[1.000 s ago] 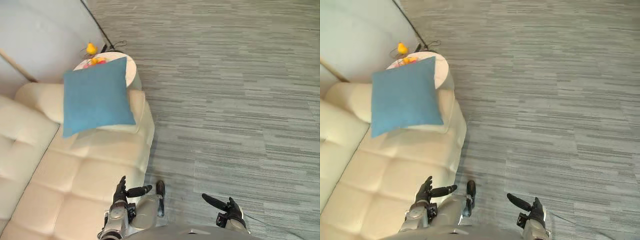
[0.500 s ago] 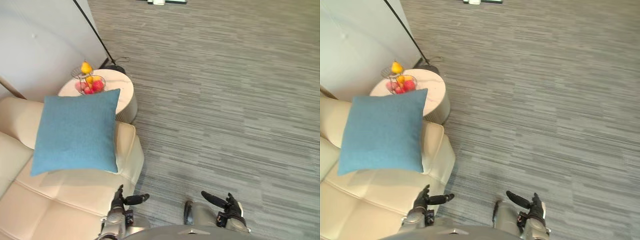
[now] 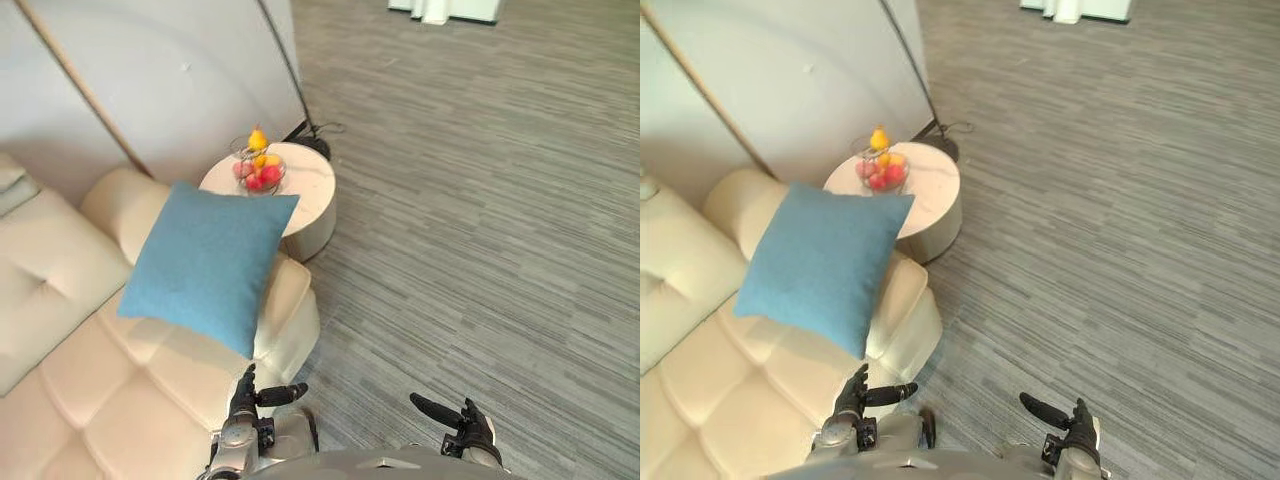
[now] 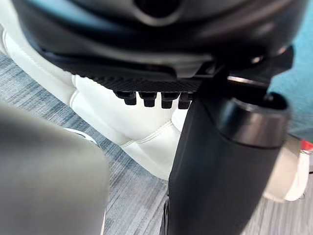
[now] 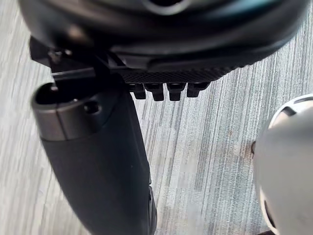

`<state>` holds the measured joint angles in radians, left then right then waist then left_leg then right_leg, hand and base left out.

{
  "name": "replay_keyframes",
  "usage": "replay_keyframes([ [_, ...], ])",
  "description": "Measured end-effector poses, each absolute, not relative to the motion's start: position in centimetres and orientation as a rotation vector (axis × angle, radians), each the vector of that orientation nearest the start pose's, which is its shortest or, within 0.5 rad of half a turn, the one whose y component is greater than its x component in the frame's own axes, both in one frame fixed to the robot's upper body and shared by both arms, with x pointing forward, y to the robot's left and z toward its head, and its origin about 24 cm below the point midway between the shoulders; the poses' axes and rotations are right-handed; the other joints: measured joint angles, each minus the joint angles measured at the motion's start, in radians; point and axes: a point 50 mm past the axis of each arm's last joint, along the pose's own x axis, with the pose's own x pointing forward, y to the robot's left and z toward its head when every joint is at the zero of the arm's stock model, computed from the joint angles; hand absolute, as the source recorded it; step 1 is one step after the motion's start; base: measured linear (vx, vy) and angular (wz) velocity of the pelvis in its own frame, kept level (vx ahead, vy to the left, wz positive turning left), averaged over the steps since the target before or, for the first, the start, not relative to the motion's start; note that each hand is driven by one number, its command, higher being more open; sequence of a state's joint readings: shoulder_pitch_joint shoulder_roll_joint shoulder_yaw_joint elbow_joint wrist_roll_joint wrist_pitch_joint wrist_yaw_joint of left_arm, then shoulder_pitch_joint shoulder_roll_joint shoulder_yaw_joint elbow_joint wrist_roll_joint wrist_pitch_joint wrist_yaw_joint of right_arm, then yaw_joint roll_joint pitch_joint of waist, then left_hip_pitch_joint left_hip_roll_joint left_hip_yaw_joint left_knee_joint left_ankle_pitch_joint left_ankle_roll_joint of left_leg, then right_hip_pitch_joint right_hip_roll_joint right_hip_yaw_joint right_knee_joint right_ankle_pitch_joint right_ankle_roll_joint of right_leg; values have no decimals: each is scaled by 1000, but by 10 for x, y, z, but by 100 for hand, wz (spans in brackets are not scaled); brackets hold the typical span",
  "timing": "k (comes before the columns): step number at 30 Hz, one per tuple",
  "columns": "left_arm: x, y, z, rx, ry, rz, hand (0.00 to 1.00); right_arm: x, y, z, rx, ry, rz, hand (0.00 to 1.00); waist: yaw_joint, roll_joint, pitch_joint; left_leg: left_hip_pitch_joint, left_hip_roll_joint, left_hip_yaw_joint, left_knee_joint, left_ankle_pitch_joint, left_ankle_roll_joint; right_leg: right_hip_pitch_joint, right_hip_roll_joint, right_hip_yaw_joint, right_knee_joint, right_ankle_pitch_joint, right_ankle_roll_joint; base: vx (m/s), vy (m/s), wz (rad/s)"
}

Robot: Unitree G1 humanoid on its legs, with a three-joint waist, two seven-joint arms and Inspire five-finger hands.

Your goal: Pick up cushions and gather them together orderly.

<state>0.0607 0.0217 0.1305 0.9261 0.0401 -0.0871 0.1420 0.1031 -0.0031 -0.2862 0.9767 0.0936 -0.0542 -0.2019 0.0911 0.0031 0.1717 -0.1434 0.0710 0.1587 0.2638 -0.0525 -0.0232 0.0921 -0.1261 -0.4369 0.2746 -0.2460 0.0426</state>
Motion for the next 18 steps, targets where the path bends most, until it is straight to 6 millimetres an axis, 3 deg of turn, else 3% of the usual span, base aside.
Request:
replay_keyframes([
  [3,135,187,-143,63,894,260,100,98,-198,-156,125,1021,-528,100,14,-14,0,21,-32,-9,-29,10,7,35,-14,-7,-45,22,27,100,89,29],
  [5,131,186,-145,60,909,258,100,97,-198,-156,123,1023,-525,100,13,-12,-5,62,-59,-18,-49,3,20,59,-43,-9,2,22,34,24,115,25],
  [6,128,185,-147,58,924,249,100,95,-199,-157,120,1027,-526,100,11,-5,-8,80,-72,-34,-57,-22,46,36,-74,-9,114,12,50,20,158,54],
  [7,127,185,-147,57,930,243,100,92,-205,-156,109,1029,-537,100,7,-6,-9,96,-88,-60,-57,-38,50,-28,-127,5,320,13,54,32,143,70],
  [8,127,185,-147,59,929,241,100,89,-204,-157,107,1036,-539,100,5,-15,-8,105,-101,-77,-56,-40,52,-61,-158,19,417,30,40,45,103,94],
  [9,128,190,-147,71,926,248,100,87,-204,-157,122,1033,-547,100,1,-28,-11,115,-122,-117,-53,-41,57,-125,-191,73,574,91,29,51,50,100],
  [11,128,195,-146,86,923,259,100,87,-201,-157,124,1032,-535,100,-2,-37,-6,125,-124,-182,-50,-40,71,-180,-164,145,645,49,32,46,-2,106],
  [14,131,193,-145,80,916,253,100,89,-199,-156,131,1016,-534,100,-3,-36,-5,125,-121,-276,-51,-36,77,-207,-106,190,543,-14,20,22,-85,98],
  [15,132,192,-145,78,916,257,100,90,-198,-156,135,1010,-529,100,-3,-33,-4,117,-122,-330,-51,-37,75,-215,-50,268,415,-30,13,11,-178,87],
  [16,132,192,-145,78,916,256,100,90,-198,-156,136,1010,-529,100,-3,-33,-4,116,-122,-340,-51,-38,74,-216,-36,288,392,-31,12,4,-237,108],
  [17,132,192,-145,79,916,256,100,90,-198,-156,141,1011,-530,100,-5,-33,-4,106,-124,-387,-49,-42,68,-213,20,390,290,-34,6,14,-286,128],
  [18,135,196,-144,88,908,251,100,90,-193,-157,149,1015,-519,100,-3,-56,-6,69,-155,-438,-32,-50,56,-199,54,508,139,-48,14,29,-361,151],
])
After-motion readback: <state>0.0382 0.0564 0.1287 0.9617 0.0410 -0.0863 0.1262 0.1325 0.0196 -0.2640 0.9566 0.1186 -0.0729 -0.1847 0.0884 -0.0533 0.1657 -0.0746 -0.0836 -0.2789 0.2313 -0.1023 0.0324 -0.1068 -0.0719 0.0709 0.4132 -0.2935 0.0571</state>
